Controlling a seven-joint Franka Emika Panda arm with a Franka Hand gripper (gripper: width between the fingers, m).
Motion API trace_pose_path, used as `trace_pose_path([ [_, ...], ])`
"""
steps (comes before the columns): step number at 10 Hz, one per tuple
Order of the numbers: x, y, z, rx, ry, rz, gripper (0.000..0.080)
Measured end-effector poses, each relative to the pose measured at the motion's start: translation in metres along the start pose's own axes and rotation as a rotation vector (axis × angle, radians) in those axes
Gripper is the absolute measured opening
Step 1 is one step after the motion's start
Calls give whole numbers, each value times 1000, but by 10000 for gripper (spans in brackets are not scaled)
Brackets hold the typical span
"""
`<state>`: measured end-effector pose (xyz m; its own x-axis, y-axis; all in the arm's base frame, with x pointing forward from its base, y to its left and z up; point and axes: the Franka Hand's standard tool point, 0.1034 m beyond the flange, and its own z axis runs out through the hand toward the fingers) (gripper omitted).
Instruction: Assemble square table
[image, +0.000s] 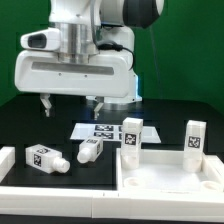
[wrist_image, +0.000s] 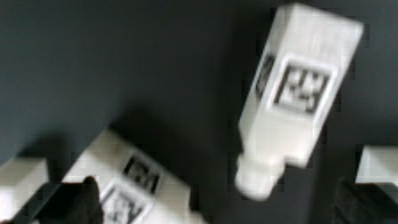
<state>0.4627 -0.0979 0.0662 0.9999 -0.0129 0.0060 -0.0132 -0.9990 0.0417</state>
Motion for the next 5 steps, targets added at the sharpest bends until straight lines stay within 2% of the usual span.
trace_pose_path([
  [1, -8, -11, 10, -3, -9, 7, 649],
  [2, -8, -16, 15, -6, -11, 2, 649],
  [5, -13, -18, 33, -26, -20, -9, 649],
])
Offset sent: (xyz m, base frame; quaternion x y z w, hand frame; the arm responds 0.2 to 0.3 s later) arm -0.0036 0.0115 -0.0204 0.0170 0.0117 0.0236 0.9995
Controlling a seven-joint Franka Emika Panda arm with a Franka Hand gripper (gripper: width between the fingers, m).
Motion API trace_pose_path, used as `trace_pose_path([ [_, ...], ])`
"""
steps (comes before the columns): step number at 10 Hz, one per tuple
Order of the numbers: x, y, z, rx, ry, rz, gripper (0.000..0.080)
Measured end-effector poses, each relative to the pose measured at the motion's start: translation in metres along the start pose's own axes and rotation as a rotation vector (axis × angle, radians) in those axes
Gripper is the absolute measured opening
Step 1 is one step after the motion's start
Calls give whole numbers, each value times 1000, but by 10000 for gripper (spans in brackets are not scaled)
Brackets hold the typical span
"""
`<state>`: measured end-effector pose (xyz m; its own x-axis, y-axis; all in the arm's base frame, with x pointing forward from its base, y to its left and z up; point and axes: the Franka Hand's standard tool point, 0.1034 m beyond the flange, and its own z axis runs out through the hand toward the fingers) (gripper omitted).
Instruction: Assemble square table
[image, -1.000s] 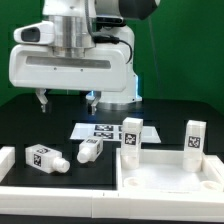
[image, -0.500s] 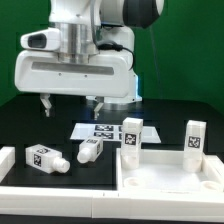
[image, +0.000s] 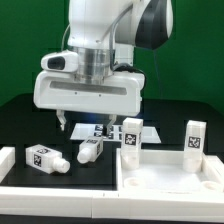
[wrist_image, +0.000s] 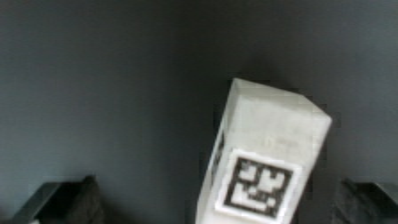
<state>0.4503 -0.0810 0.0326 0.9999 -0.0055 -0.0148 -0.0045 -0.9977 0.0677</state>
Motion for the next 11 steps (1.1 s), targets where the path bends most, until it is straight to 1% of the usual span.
trace_pose_path([
  [1, -2, 0, 6, -7, -4, -4, 649],
  [3, -6, -4, 16, -11, -22, 2, 649],
  [5, -6, -5, 17, -13, -25, 5, 649],
  [6, -6, -5, 17, -13, -25, 5, 548],
  [7, -6, -5, 17, -13, -25, 5, 359],
  [8, -6, -5, 17, -13, -25, 5, 359],
  [9, -6, -5, 17, -13, -23, 5, 285],
  [11, -9, -5, 15, -11, -24, -30, 285],
])
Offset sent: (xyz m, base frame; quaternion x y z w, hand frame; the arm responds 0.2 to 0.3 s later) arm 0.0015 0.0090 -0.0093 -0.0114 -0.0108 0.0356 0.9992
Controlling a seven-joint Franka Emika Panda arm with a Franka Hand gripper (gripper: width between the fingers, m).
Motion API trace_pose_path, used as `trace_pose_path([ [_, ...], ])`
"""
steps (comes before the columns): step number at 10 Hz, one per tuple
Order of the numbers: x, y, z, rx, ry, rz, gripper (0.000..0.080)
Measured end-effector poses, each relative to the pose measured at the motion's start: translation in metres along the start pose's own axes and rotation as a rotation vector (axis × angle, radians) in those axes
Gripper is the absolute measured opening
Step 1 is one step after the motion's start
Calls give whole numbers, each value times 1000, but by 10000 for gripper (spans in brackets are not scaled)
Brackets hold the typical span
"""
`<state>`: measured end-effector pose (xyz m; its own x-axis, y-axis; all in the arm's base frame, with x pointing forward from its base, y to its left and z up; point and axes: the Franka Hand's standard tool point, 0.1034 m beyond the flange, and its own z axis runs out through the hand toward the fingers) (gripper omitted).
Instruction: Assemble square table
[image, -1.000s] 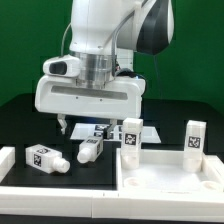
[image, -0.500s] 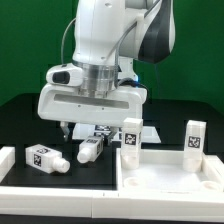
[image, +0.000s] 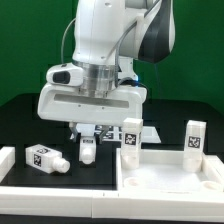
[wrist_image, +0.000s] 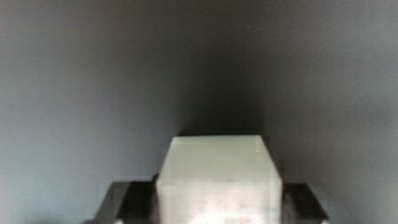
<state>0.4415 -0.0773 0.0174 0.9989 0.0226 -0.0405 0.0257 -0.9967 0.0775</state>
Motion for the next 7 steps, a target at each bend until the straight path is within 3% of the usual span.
trace_pose_path([
  [3, -40, -5, -19, 39, -4, -122, 285],
  [7, -45, -4, -18, 34, -2, -364, 285],
])
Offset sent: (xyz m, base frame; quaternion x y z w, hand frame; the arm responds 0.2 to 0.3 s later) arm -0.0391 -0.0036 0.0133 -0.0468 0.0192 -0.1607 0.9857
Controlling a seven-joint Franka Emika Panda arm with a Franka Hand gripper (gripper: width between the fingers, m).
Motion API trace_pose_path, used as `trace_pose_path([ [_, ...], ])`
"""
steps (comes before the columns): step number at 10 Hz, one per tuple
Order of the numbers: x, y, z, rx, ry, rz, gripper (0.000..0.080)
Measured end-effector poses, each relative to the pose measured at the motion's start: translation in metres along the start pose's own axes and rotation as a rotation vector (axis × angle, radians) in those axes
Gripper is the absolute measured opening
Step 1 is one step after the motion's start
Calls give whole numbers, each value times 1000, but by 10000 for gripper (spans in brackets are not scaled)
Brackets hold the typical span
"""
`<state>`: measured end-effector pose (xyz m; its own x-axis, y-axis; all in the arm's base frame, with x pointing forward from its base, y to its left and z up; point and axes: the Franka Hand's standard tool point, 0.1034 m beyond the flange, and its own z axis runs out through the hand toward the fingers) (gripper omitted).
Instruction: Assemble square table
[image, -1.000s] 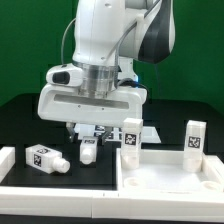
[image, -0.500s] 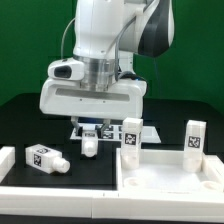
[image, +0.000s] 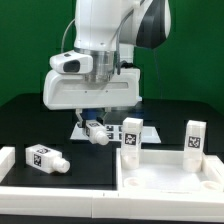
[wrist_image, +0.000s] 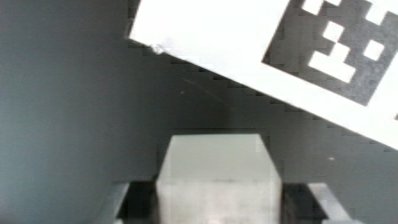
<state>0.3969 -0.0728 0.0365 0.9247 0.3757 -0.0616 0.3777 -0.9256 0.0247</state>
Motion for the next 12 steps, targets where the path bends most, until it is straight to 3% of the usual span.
trace_pose_path([
  [3, 1, 9, 0, -23, 15, -468, 285],
  [4, 2, 14, 5, -61, 21, -601, 285],
  [8, 2, 15, 4, -78, -8, -968, 285],
  [10, 5, 16, -6, -73, -14, -1310, 285],
  [12, 3, 16, -5, -73, -29, -1427, 285],
])
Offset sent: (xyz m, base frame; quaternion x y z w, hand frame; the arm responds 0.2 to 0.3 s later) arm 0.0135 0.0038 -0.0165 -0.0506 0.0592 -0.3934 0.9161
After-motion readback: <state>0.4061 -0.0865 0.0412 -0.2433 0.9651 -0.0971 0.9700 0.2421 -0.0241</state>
